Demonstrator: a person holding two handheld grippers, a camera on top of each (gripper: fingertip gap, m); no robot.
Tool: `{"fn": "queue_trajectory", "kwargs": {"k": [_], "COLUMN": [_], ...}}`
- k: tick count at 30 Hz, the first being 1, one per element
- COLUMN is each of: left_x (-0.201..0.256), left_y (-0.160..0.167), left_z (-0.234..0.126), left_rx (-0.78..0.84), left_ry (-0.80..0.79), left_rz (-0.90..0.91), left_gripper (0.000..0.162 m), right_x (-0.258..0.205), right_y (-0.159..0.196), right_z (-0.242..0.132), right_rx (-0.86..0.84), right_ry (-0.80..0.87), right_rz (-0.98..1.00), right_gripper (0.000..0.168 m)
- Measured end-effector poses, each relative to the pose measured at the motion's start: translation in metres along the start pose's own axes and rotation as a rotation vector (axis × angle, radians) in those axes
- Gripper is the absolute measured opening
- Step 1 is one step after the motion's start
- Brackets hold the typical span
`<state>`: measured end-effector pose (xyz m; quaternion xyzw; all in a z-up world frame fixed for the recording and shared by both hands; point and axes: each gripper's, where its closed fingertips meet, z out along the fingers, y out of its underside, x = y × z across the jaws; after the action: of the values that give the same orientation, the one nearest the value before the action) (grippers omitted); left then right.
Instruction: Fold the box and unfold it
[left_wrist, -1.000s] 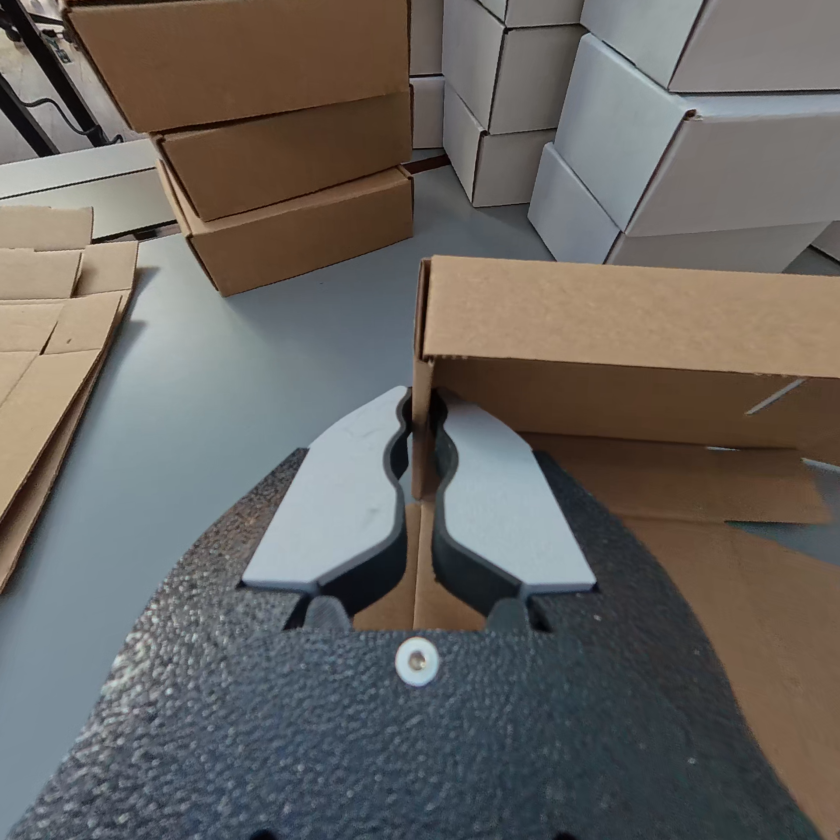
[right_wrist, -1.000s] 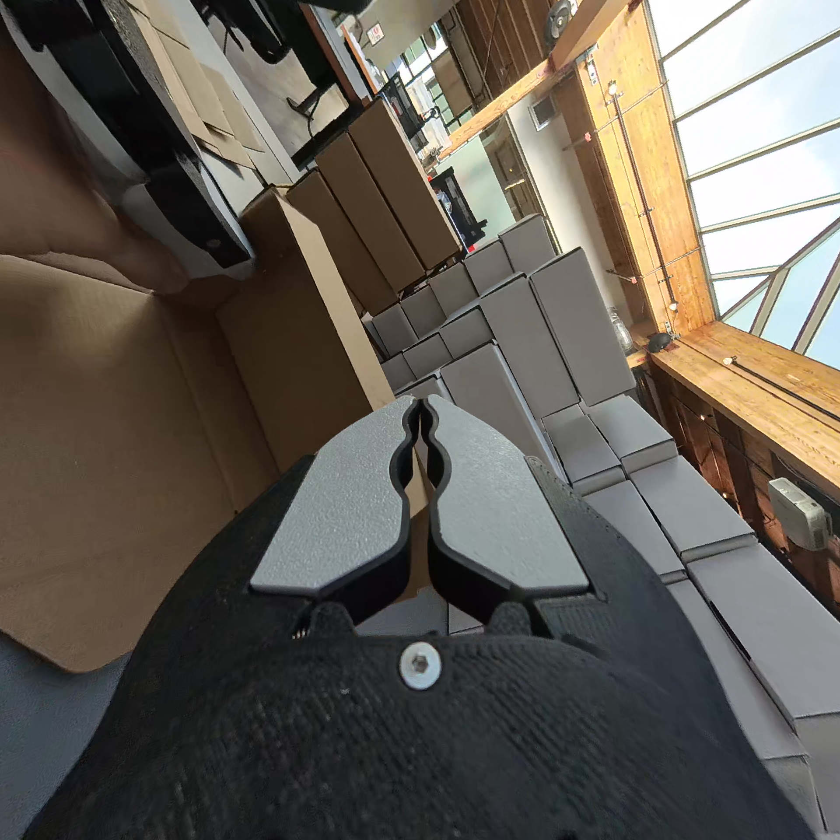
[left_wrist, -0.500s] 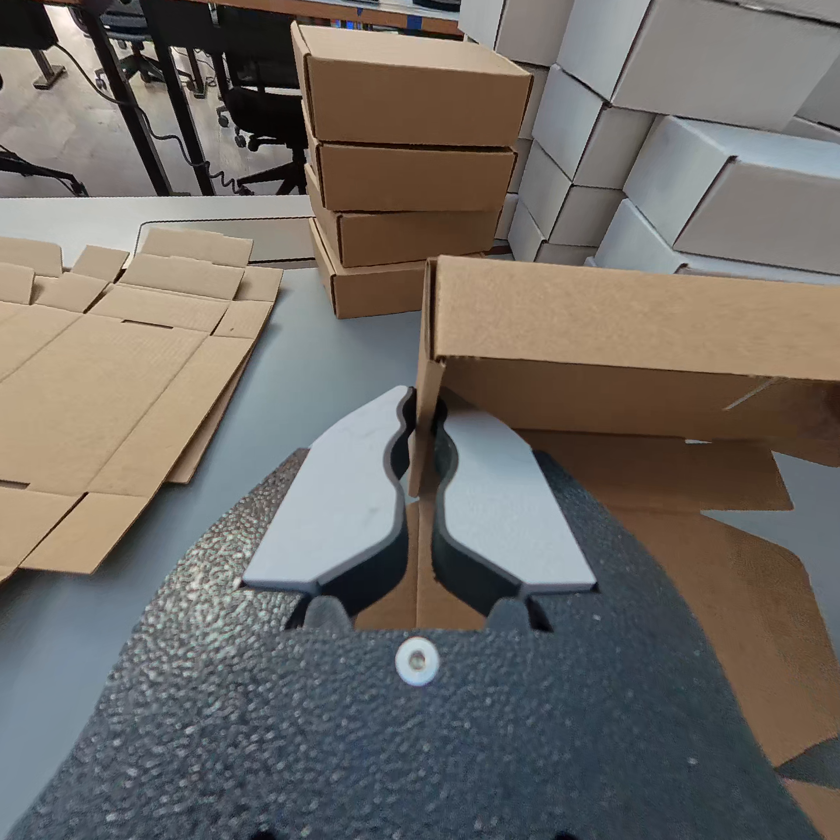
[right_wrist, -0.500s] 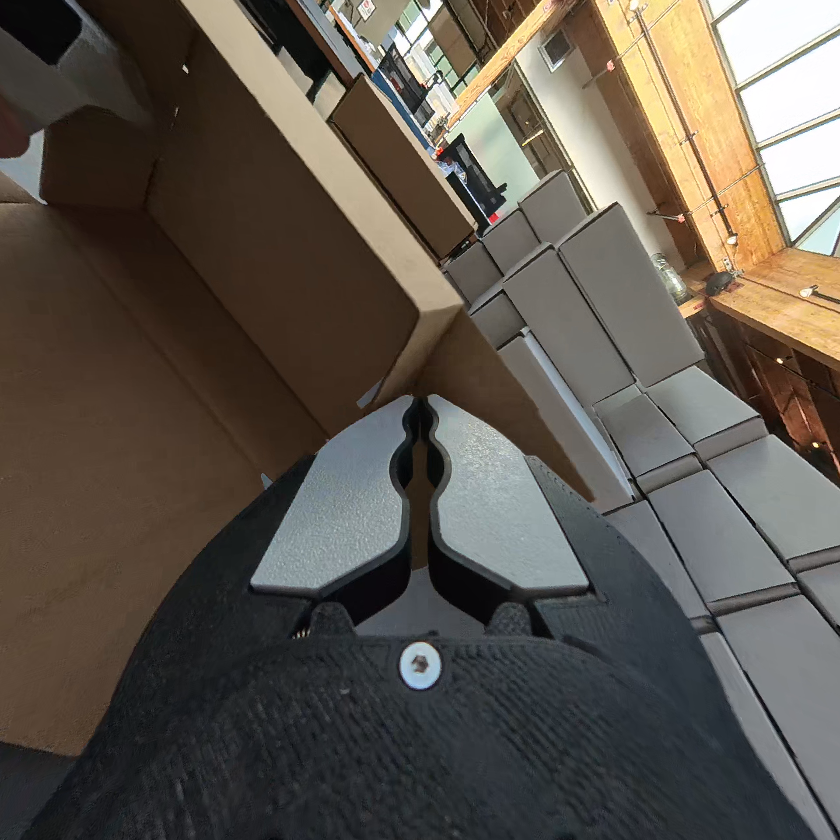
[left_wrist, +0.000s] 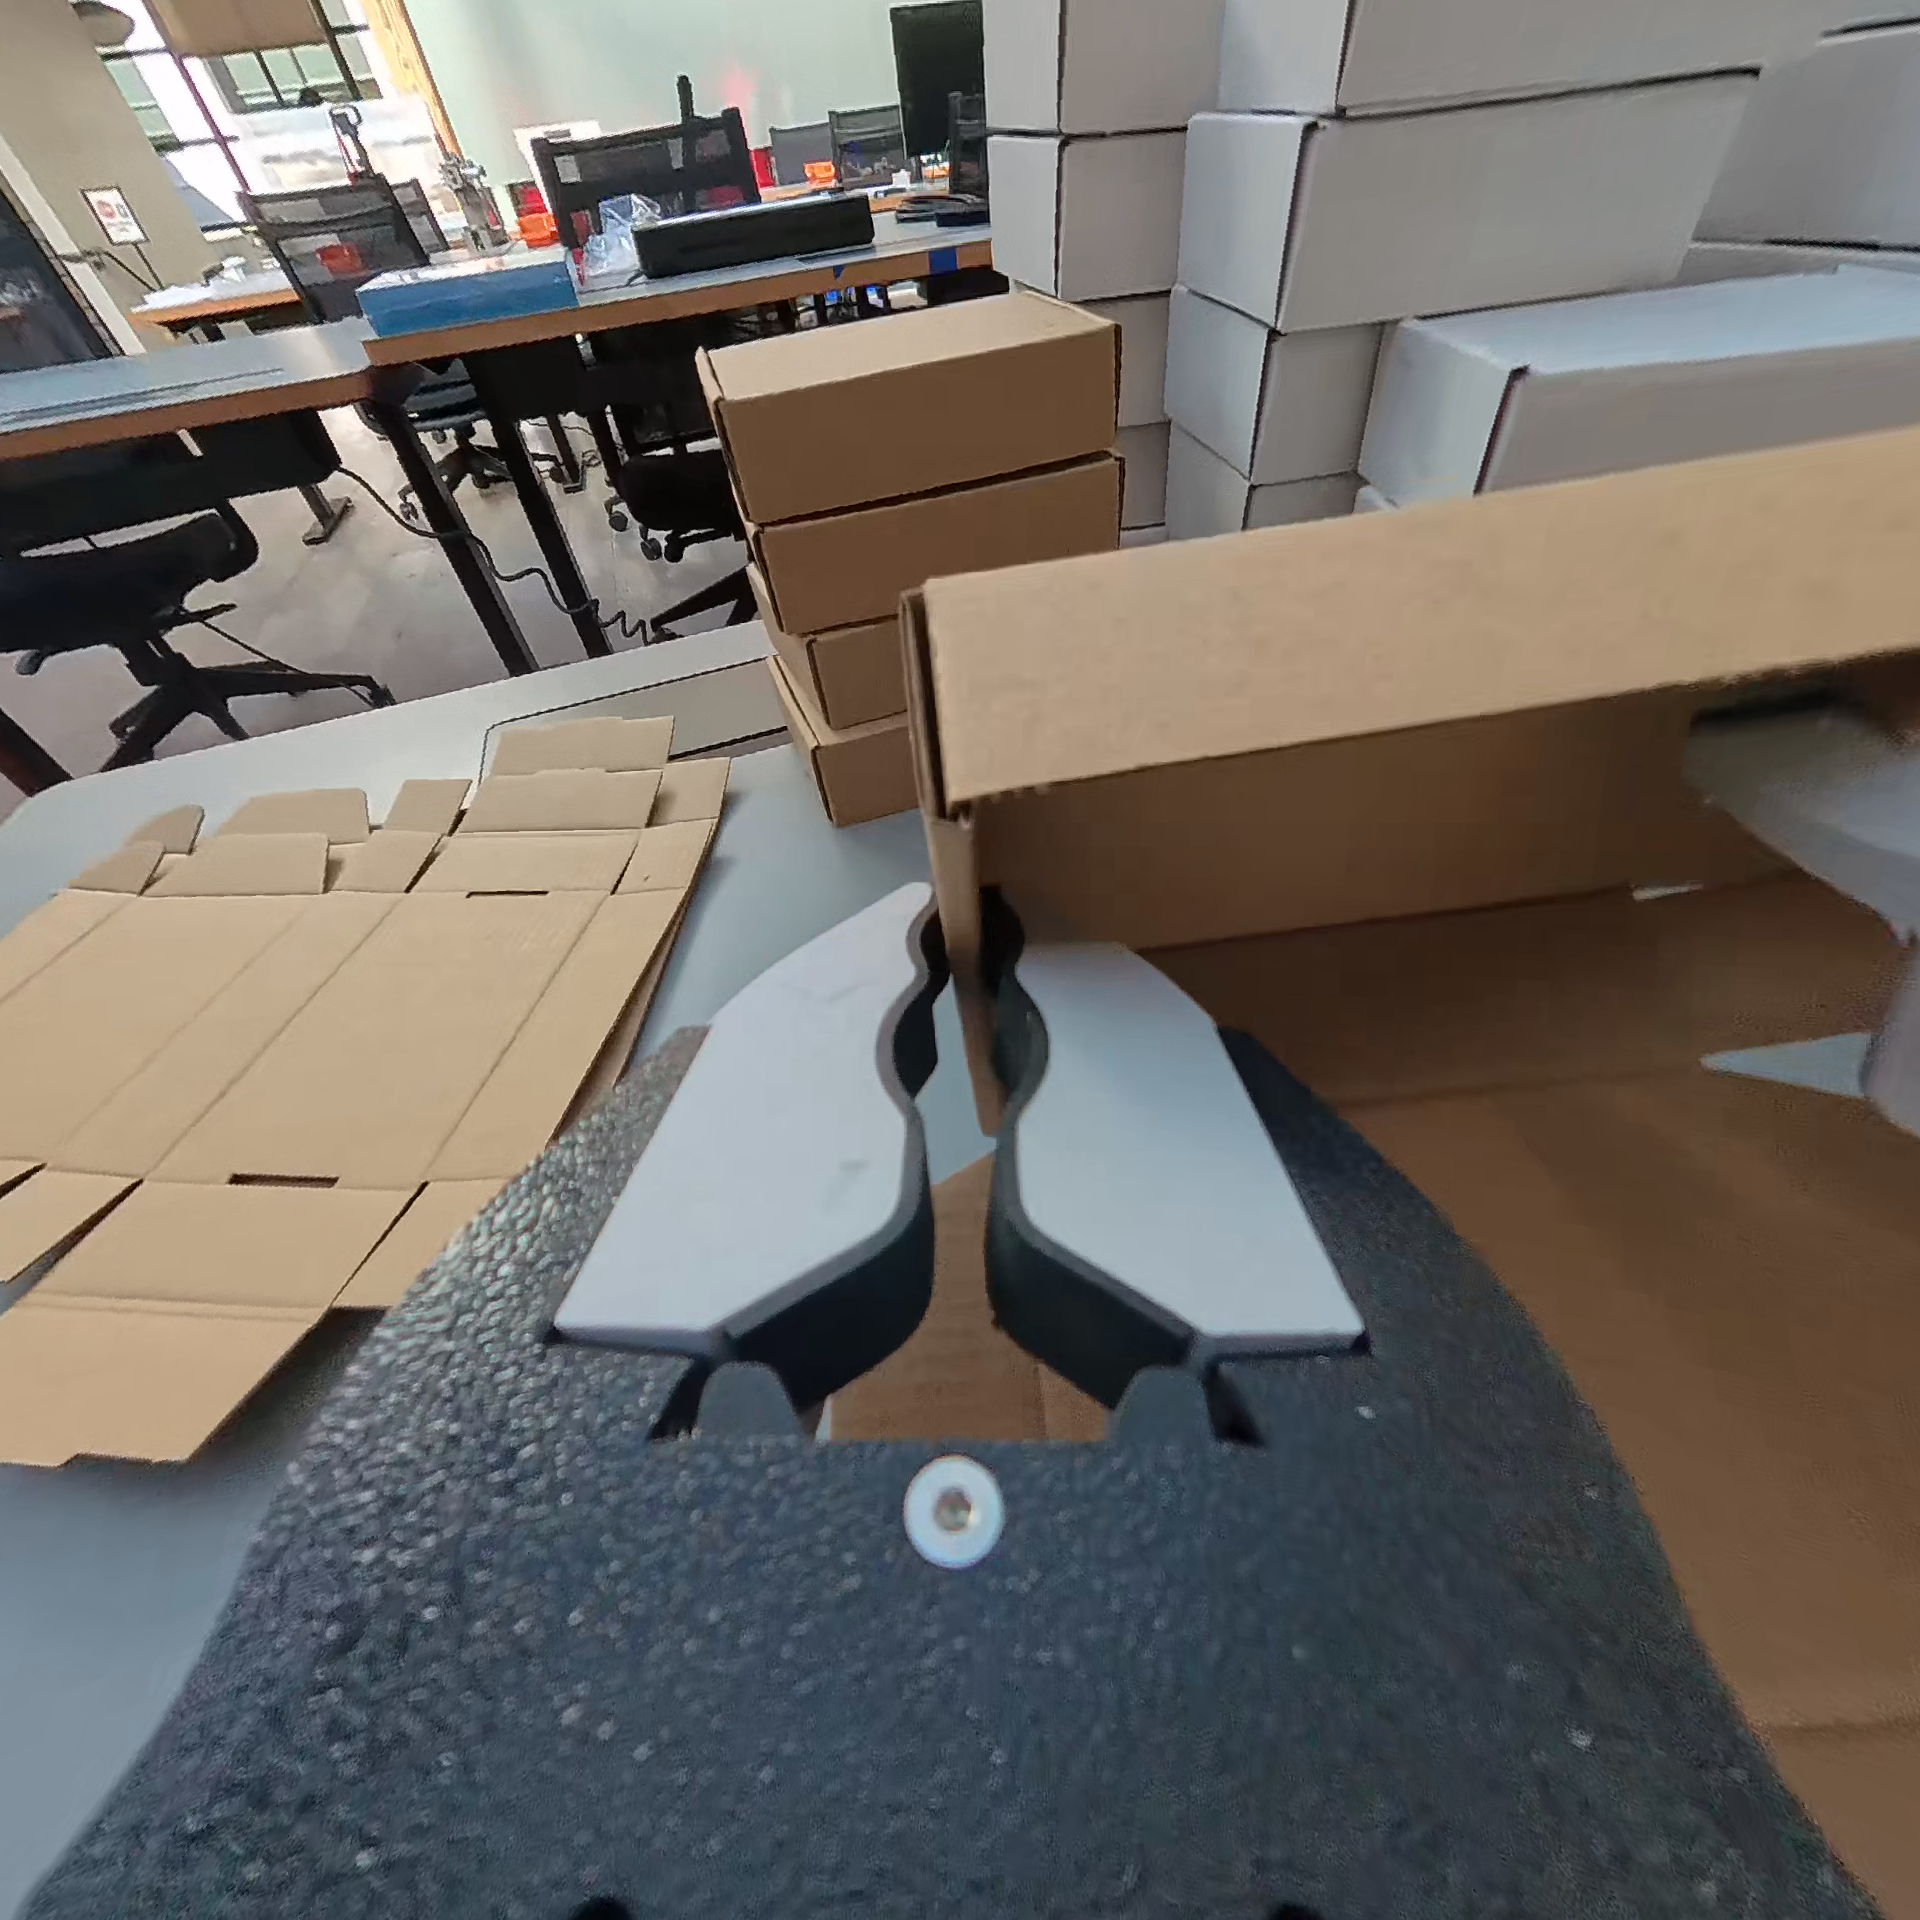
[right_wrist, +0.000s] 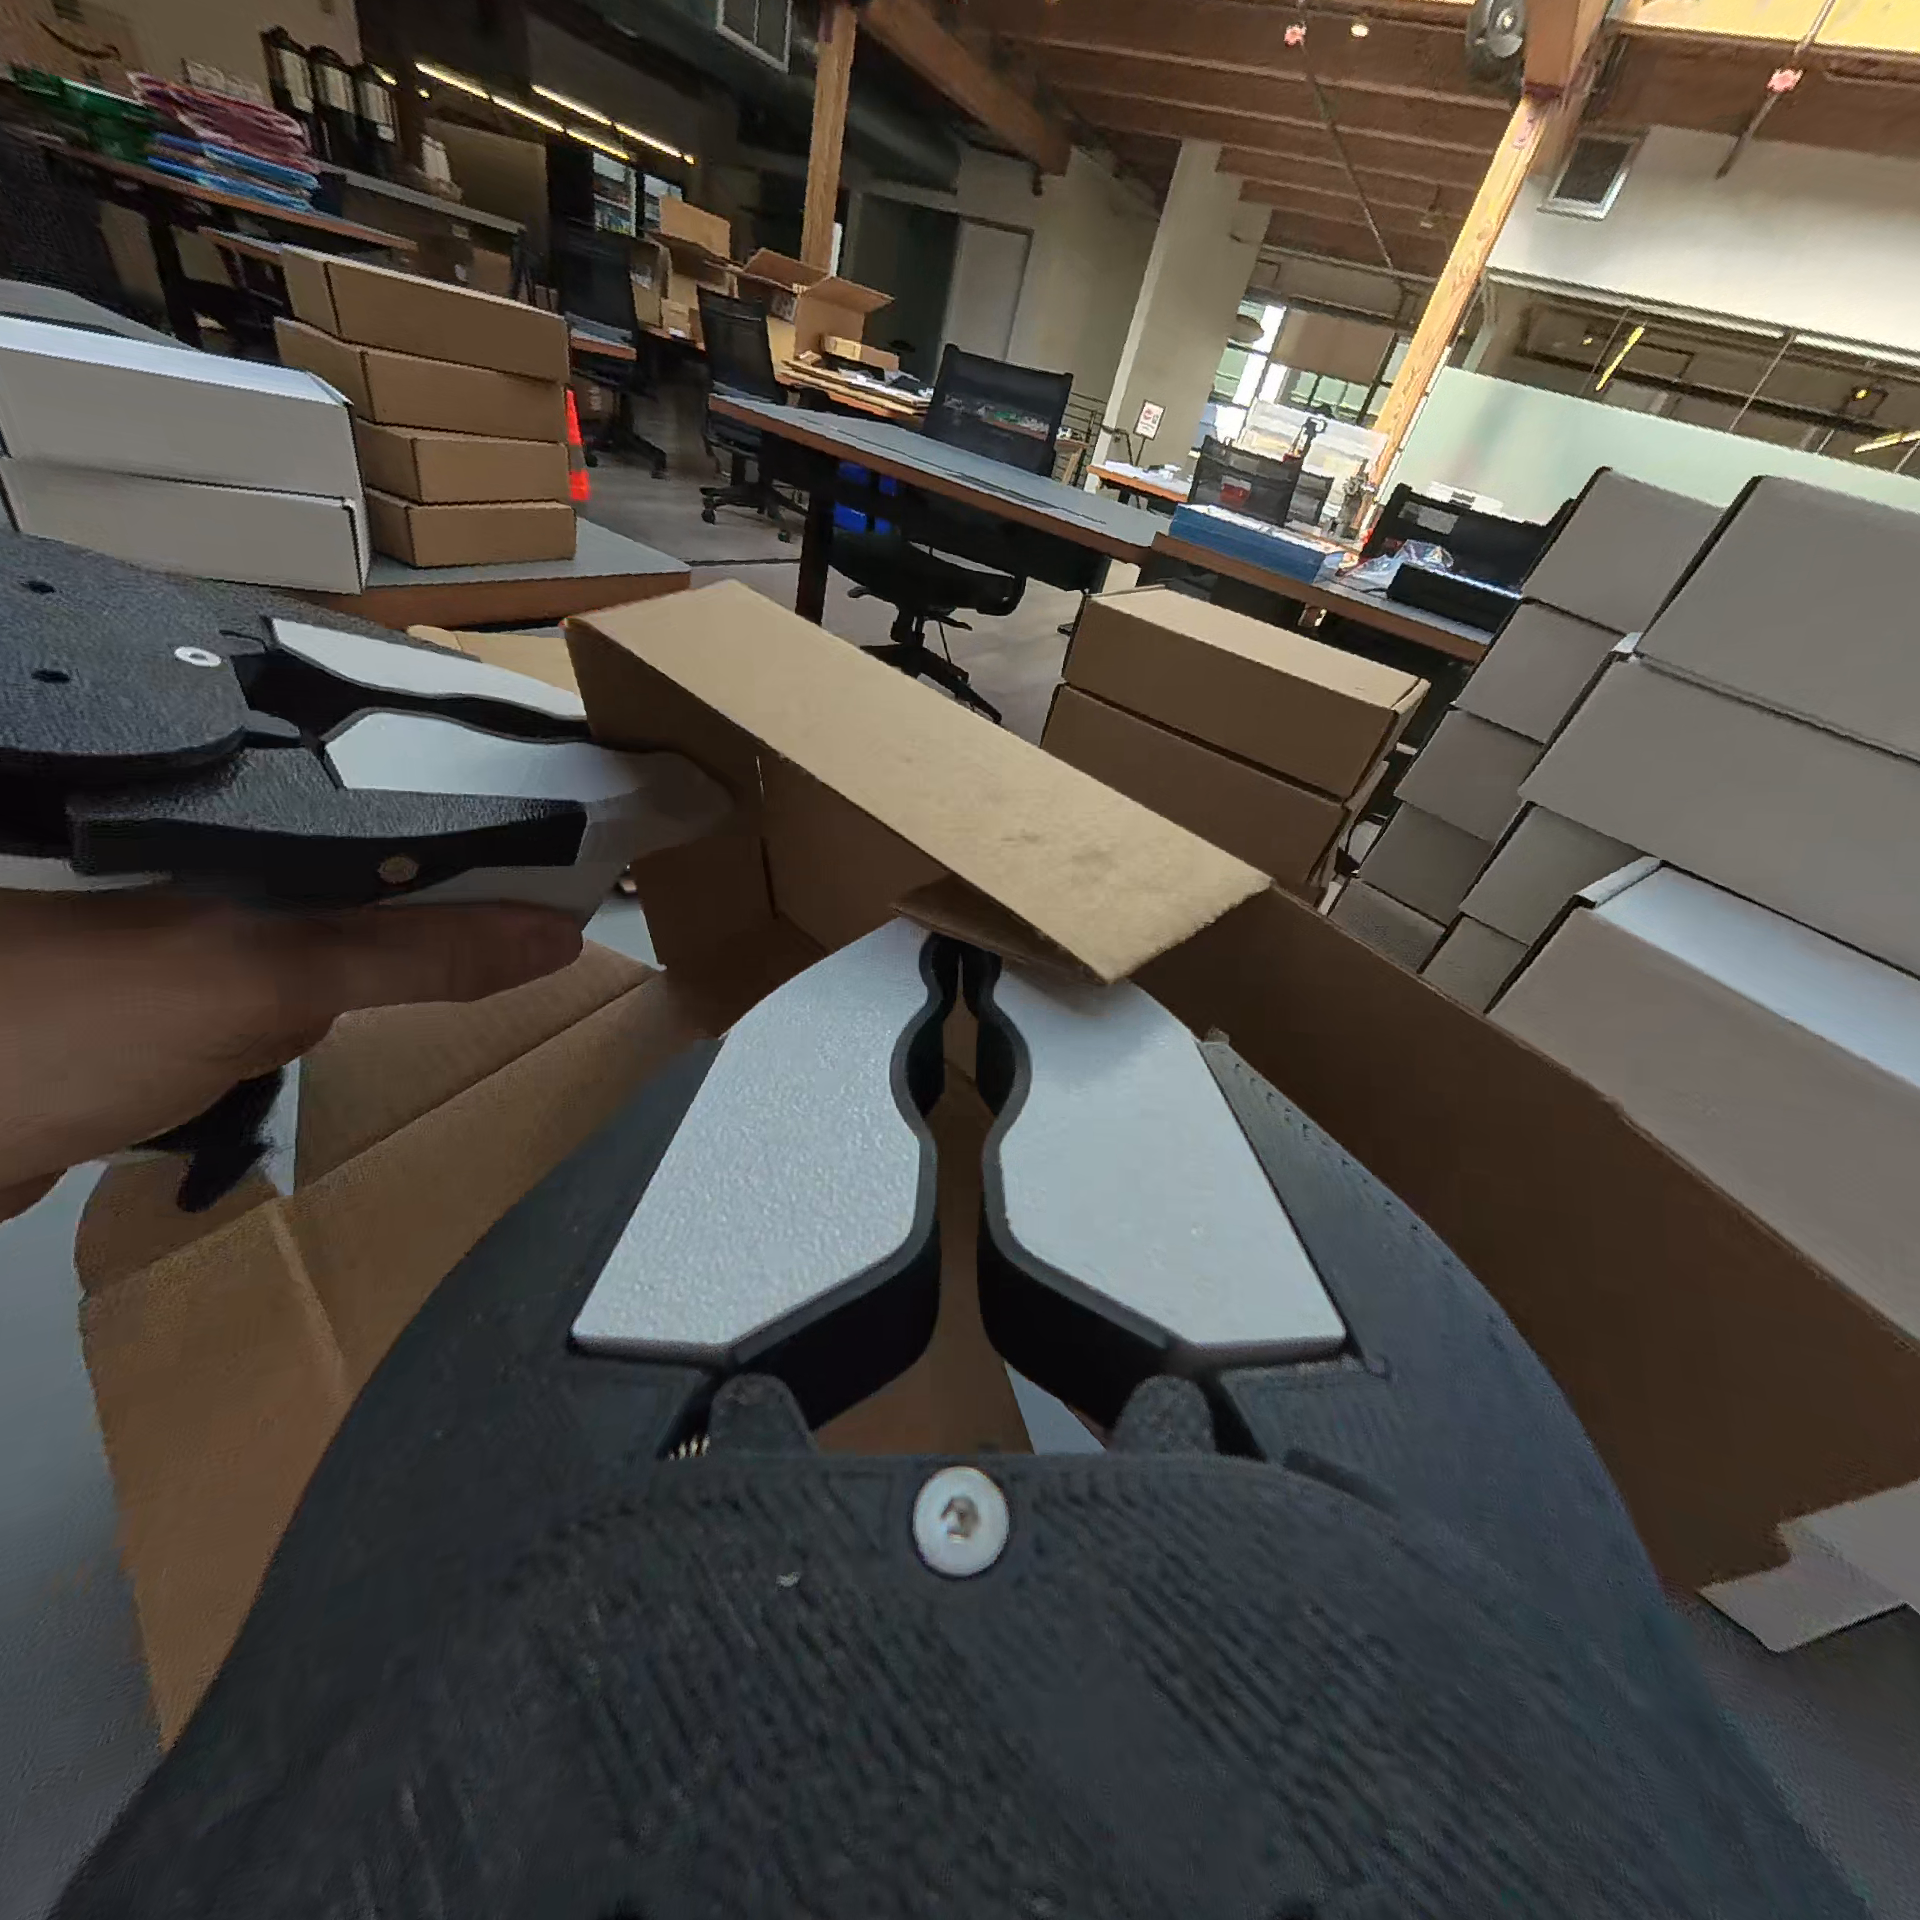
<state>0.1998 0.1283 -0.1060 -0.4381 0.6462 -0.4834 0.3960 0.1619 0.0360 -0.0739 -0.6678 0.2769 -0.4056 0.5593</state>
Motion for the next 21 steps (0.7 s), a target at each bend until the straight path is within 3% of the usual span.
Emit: {"fn": "queue_trajectory", "kwargs": {"k": [5,11,16,21], "left_x": [-0.023,-0.046,-0.041,-0.036], "left_y": [-0.014,-0.014,-0.012,-0.010], "left_z": [-0.004,-0.008,-0.010,-0.008], "left_rx": [0.054,0.072,0.063,0.050], "left_ry": [0.045,0.044,0.060,0.054], "left_rz": [-0.225,-0.328,-0.314,-0.269], "left_gripper": [0.005,0.005,0.005,0.005], "right_x": [0.002,0.034,0.038,0.031], "right_y": [0.012,0.035,0.048,0.043], "right_z": [-0.022,-0.039,-0.031,-0.027], "right_rx": [-0.034,0.014,0.036,0.058], "right_ry": [-0.052,-0.056,-0.087,-0.093], "right_rz": [0.080,0.509,0.699,0.670], "right_gripper": [0.000,0.000,0.000,0.000]}}
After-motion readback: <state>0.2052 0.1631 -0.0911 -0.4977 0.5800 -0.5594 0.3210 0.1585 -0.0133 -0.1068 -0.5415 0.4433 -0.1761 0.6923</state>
